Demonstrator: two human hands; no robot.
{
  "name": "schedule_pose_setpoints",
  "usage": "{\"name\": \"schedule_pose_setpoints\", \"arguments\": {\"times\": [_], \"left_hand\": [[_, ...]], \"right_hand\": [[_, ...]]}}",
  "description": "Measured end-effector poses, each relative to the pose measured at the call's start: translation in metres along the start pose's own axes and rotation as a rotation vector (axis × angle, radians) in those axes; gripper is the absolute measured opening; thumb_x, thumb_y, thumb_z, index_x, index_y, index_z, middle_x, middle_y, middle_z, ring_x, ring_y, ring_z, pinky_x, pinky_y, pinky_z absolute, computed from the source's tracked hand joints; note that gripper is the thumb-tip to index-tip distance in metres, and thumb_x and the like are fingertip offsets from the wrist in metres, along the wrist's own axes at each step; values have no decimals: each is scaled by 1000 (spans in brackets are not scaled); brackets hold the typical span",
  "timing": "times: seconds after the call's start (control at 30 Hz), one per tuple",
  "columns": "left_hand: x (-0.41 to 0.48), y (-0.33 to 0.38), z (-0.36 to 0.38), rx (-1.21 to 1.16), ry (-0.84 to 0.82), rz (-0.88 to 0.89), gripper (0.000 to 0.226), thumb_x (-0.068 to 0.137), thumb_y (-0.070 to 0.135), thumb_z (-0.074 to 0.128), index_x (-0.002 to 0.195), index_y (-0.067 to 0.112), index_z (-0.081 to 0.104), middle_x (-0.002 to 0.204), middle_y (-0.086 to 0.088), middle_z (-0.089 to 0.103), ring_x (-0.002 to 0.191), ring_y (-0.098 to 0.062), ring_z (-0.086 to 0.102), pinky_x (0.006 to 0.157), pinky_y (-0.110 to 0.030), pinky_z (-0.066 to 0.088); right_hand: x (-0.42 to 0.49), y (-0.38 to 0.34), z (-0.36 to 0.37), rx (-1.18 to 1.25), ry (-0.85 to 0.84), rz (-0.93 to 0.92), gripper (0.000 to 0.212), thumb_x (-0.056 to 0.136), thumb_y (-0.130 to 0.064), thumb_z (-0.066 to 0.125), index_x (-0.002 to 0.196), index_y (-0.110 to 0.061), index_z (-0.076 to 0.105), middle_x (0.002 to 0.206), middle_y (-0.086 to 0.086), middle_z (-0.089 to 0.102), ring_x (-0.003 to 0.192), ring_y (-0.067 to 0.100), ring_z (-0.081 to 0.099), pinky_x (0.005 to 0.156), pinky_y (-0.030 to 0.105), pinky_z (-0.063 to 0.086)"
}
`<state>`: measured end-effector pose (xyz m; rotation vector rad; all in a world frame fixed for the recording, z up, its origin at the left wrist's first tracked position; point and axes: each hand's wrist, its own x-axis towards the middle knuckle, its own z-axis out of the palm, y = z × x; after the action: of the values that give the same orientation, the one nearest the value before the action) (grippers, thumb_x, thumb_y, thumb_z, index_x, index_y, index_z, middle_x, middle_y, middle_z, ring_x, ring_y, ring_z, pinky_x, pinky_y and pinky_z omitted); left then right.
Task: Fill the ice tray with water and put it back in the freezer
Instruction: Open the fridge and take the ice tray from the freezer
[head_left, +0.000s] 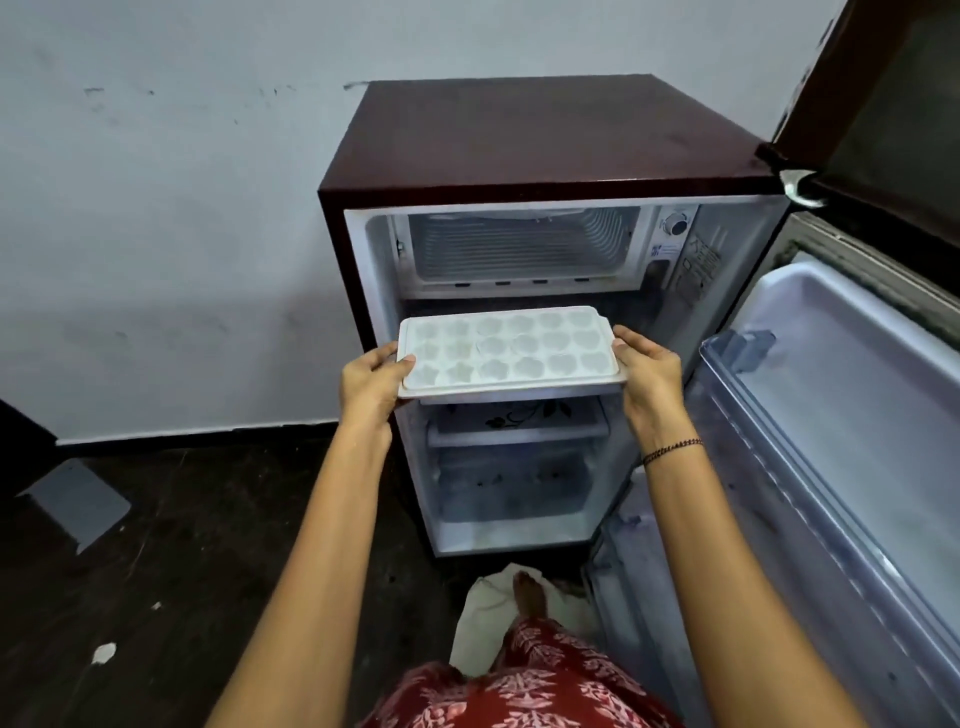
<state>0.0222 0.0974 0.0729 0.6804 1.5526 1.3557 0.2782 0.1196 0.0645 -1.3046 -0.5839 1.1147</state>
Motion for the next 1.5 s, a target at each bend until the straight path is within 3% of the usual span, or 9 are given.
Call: {"name": "schedule_pose_setpoints", "arguments": {"times": [0.2,0.27,0.43,0.6,0.8,1.03,1.2,1.37,1.5], "left_hand": [[-43,-15,-36,23,-56,-23,43,83,2,65,125,0,55,87,0,66,75,-12,64,66,-21,55],[-55,-20,-46,40,-72,-28,44,83,1,66,125,0,55,87,-1,66,76,-12,64,65,-20,55],[-82,-32,-65,103,-96,-23,39,82,0,67,120,0,57,81,-1,63,71,-10,63,55,-14,54],[-104,-46,-80,155,-111,-37,39,80,0,69,118,-1,58,82,-4,65,72,-13,64,58,-21,55],[-149,-72,-86,199,-138,-71,36,80,0,69,115,0,59,85,-6,64,72,-14,63,45,-16,51],[-226,-122,-87,295,-259,-126,30,80,0,69,108,1,60,85,-7,65,72,-15,63,47,-16,52],[-270,-154,-94,351,-334,-148,31,78,1,71,108,1,61,83,-7,65,72,-18,63,68,-32,53],[-313,-172,-93,375,-426,-145,24,79,1,70,99,8,59,81,-4,65,69,-14,62,54,-23,54],[-344,-185,-83,426,-549,-164,25,80,1,69,102,4,58,88,-11,66,76,-22,64,58,-28,54]], "right_hand": [[-62,15,-27,34,-26,80,28,91,7,52,118,9,55,85,8,70,58,5,67,59,19,57],[-78,18,-36,7,-33,90,29,91,8,50,119,10,54,96,14,66,53,3,66,56,18,56],[-105,24,-58,-45,-63,94,31,90,9,52,121,10,54,107,18,61,61,5,67,62,19,57],[-130,35,-81,-58,-72,115,32,88,6,56,120,9,56,92,11,65,67,10,67,67,21,57],[-175,49,-128,-68,-16,134,31,86,5,60,117,6,58,110,15,64,84,19,65,71,23,58],[-254,74,-217,-36,137,188,30,87,7,58,116,9,56,111,16,62,80,18,64,72,24,57],[-306,93,-269,-28,213,175,28,87,7,58,115,9,57,89,5,65,60,2,66,66,19,57],[-357,103,-315,3,300,140,27,86,3,60,113,5,60,107,16,66,81,17,65,75,23,57],[-401,105,-350,75,382,128,24,88,4,57,112,5,61,93,11,67,67,10,68,68,22,58]]}}
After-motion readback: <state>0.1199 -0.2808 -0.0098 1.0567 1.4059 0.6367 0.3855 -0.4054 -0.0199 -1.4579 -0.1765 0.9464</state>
